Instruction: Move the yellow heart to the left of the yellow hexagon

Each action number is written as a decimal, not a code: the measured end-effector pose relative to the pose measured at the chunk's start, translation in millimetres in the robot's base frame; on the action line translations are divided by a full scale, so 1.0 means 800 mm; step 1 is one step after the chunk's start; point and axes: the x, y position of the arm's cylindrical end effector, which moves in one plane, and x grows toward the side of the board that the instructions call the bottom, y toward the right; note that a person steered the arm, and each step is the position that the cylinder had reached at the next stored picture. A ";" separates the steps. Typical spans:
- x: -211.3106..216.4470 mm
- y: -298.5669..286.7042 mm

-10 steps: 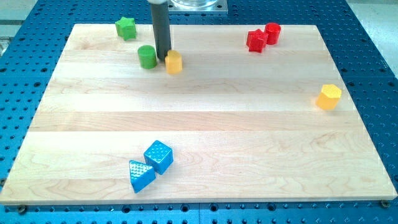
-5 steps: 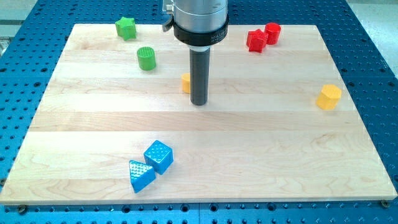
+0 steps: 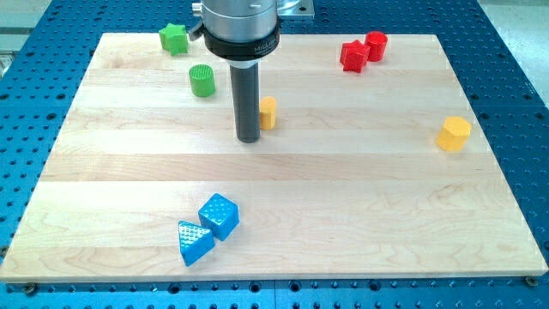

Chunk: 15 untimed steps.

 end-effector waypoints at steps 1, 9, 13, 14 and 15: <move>0.000 0.000; -0.011 0.173; -0.019 0.266; -0.024 0.266; -0.064 0.206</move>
